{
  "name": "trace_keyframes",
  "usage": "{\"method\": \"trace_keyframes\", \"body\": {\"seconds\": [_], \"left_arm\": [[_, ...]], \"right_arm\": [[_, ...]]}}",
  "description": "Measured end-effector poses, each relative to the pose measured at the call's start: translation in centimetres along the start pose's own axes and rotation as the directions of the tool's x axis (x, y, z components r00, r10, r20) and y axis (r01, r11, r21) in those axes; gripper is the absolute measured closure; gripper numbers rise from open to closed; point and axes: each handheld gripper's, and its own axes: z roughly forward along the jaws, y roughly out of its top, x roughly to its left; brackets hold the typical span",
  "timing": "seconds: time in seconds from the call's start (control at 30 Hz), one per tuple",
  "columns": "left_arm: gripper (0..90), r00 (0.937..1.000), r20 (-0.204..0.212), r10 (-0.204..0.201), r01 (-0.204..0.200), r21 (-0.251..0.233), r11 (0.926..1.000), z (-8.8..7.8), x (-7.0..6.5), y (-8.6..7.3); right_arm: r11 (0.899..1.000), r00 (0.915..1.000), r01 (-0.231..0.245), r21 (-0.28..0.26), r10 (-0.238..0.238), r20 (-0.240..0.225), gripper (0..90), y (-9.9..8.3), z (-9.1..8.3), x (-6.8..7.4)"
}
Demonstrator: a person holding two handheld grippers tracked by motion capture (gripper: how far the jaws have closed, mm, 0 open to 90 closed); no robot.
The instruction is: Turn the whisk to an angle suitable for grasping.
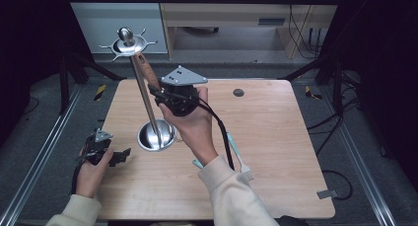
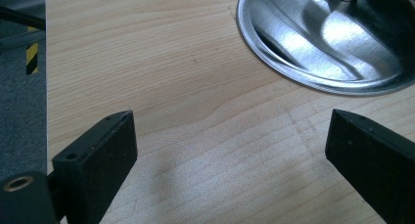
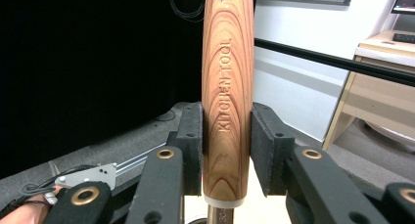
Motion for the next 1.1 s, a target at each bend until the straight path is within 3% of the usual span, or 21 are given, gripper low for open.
{"method": "trace_keyframes", "body": {"seconds": [1.1], "left_arm": [[4.7,1.0000,0.002,-0.002,0.002,-0.003,1.0000,-0.1,0.1,0.0]], "right_arm": [[1.000,0.9998,0.010,0.018,-0.011,0.019,68.5,-0.2,1.6,0.1]]}}
